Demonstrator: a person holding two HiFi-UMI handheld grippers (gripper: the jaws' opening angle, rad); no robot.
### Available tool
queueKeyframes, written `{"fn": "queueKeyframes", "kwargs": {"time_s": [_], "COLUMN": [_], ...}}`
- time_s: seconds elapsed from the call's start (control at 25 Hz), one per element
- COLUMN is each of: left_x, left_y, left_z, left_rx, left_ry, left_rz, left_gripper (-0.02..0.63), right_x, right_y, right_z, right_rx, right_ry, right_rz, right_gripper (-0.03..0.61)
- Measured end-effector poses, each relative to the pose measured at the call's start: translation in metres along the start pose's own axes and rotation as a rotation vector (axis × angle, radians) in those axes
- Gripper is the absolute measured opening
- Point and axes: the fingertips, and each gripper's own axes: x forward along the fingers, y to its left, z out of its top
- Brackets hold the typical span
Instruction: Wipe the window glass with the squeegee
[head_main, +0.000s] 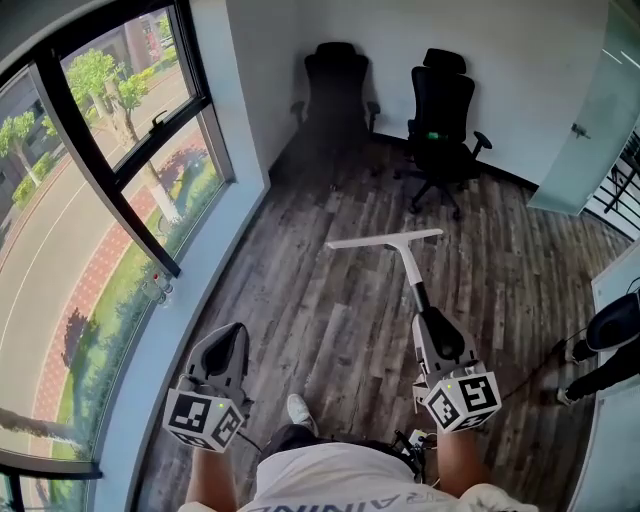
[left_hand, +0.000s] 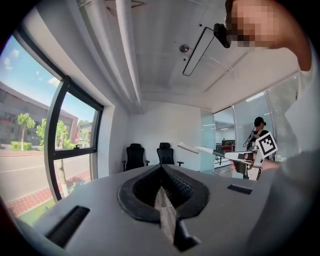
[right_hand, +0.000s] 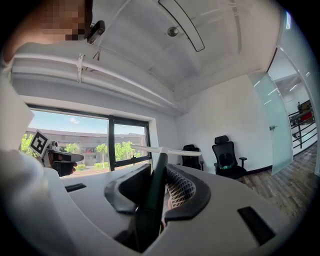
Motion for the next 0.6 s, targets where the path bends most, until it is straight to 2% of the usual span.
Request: {"fn": "queueKeyframes", "kwargs": {"time_s": [0.32, 0.48, 0.6], "left_x": [0.065, 0.084, 0.097], "left_y": [0.134, 0.181, 0.201], "left_z": [0.019, 0.014, 0.012], "left_rx": [0.020, 0.055, 0.047], "left_ry": [-0.003, 0.005, 0.007], "left_rz": [-0.003, -0.002, -0.022], "left_gripper": [0.017, 0.017, 0.017], "right_x": [0.143, 0.194, 0.225], "right_y": [0.048, 0.070, 0.077], "right_z": [0.023, 0.029, 0.028], "right_rx": [-0.021, -0.031, -0.044], "right_ry": [-0.029, -0.047, -0.026], "right_rz": [-0.023, -0.022, -0.013], "right_gripper": [0.100, 0.100, 0.100]}}
